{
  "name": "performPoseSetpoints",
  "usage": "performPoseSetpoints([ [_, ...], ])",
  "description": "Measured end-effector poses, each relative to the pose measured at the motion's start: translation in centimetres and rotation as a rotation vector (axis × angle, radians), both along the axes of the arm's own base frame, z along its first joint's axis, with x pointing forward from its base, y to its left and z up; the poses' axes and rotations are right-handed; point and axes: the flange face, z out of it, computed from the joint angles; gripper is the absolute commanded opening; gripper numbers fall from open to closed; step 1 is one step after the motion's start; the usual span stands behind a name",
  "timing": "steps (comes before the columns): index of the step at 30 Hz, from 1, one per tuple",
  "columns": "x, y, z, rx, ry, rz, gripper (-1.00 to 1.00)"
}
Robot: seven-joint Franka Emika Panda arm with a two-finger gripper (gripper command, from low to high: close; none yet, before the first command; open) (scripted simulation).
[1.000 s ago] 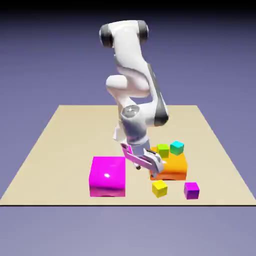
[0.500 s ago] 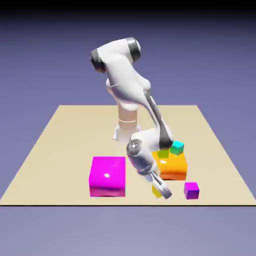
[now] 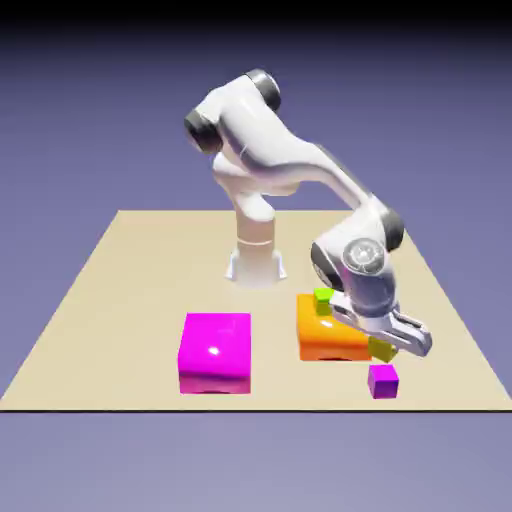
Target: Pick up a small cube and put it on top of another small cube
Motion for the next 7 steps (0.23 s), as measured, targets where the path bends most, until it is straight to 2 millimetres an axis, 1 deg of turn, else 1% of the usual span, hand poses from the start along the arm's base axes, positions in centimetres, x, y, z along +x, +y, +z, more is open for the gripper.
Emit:
performPoseSetpoints([
  [1, -0.7, 0.5, -2.0, 0.0, 0.0, 0.001, -1.0],
  [2, -0.8, 0.6, -2.4, 0.0, 0.0, 0.001, 1.0],
  [4, -0.8, 0.6, -2.4, -0.002, 0.001, 0.002, 1.0],
  [7, 0.9, -0.8, 3.6, -0.001, 0.001, 0.001, 1.0],
])
